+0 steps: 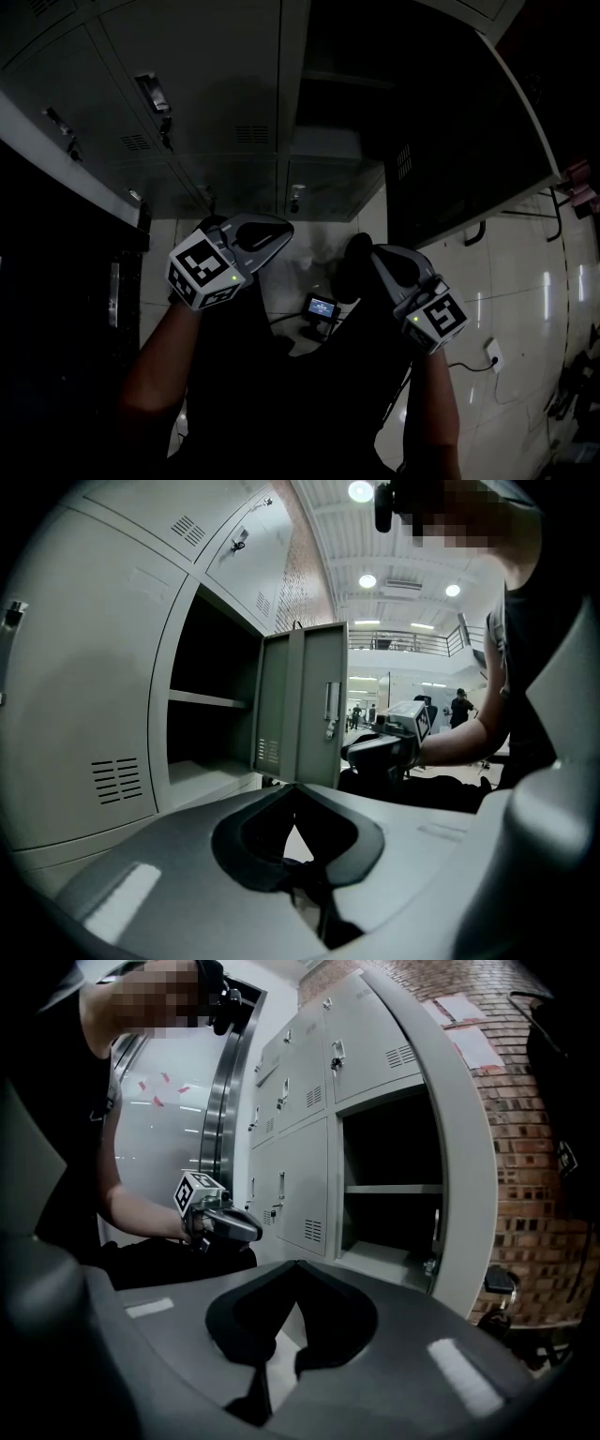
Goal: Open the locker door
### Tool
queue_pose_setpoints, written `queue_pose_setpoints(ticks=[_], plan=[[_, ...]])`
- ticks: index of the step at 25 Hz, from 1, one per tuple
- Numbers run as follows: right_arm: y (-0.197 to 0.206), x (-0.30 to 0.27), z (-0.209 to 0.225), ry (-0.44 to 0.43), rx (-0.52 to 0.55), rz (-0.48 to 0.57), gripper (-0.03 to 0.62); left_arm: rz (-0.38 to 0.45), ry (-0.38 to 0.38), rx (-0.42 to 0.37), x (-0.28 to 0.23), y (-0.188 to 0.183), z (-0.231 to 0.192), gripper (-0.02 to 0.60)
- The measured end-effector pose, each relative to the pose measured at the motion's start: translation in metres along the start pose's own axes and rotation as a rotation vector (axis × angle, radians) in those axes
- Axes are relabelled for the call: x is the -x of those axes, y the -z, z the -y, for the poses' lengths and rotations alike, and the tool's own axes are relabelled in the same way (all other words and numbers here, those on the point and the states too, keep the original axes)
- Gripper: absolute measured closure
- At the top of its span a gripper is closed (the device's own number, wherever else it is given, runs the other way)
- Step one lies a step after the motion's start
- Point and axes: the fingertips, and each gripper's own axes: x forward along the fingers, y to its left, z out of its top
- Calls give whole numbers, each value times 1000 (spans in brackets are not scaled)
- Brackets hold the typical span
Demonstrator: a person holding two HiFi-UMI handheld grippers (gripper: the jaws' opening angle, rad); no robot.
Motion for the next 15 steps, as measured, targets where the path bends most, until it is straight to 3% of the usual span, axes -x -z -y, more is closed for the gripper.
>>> queue_pose_setpoints(ticks=[15], plan=[[4, -5, -3, 3, 22, -32, 592, -11, -2, -6, -2, 1, 1, 569]])
